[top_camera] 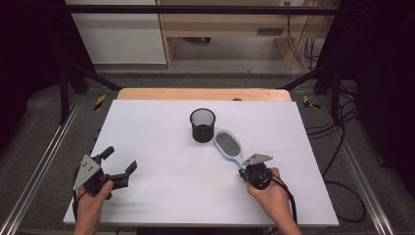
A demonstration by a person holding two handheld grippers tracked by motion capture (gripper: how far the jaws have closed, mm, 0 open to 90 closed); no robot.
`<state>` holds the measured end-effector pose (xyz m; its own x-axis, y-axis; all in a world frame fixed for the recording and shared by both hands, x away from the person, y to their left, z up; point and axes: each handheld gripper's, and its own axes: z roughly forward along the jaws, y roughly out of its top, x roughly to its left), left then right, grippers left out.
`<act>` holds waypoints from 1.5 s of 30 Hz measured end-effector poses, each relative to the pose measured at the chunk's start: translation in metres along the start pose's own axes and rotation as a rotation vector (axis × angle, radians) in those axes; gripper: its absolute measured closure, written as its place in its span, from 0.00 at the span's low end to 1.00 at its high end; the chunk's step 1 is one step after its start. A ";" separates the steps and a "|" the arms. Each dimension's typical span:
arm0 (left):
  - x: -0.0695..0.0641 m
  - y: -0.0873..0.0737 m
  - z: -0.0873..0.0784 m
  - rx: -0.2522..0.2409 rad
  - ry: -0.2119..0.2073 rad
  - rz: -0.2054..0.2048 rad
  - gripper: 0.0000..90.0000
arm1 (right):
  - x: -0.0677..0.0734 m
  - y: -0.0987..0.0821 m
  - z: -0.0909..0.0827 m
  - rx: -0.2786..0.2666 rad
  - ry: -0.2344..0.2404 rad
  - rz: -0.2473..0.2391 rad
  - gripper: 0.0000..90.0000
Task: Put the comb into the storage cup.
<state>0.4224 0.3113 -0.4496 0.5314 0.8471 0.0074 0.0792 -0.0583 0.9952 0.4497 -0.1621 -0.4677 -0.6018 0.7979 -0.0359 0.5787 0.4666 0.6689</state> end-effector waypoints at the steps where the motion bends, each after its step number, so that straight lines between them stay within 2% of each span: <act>1: 0.000 0.000 0.000 0.000 0.000 0.000 0.01 | -0.003 0.000 0.000 0.000 -0.001 0.004 1.00; 11: 0.001 0.000 0.000 0.003 0.002 -0.002 0.01 | -0.019 0.000 -0.001 0.018 -0.009 0.005 1.00; 16: 0.001 -0.001 0.000 0.004 0.001 -0.005 0.01 | -0.018 0.002 -0.004 -0.006 0.021 0.002 1.00; 24: 0.002 -0.001 0.000 0.005 0.005 -0.013 0.01 | -0.030 0.014 -0.009 -0.037 0.011 0.025 0.99; 26: 0.002 -0.001 0.000 0.005 0.005 -0.014 0.01 | -0.033 0.017 -0.008 -0.046 0.009 0.033 0.93; 28: 0.003 -0.001 -0.001 0.002 0.007 -0.013 0.01 | -0.037 0.020 -0.005 -0.061 0.011 0.049 0.82; 31: 0.003 0.000 -0.002 -0.005 0.008 -0.013 0.01 | -0.042 0.023 0.001 -0.072 -0.005 0.082 0.59; 33: 0.003 0.000 -0.002 -0.005 0.007 -0.012 0.01 | -0.044 0.026 0.004 -0.067 0.006 0.103 0.47; 34: 0.003 0.000 -0.002 -0.004 0.006 -0.014 0.01 | -0.044 0.027 0.006 -0.063 0.011 0.098 0.42; 37: 0.003 0.000 -0.001 -0.002 0.005 -0.015 0.01 | -0.043 0.028 0.010 -0.055 -0.029 0.080 0.26; 42: 0.002 0.000 -0.001 -0.002 0.004 -0.010 0.01 | -0.043 0.031 0.018 -0.020 -0.016 0.091 0.11; 45: 0.001 0.000 -0.001 0.002 0.003 -0.005 0.01 | -0.044 0.031 0.020 -0.012 0.000 0.090 0.10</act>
<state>0.4225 0.3129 -0.4494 0.5287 0.8488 0.0023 0.0841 -0.0551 0.9949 0.5055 -0.1751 -0.4601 -0.5474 0.8365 0.0252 0.6238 0.3878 0.6785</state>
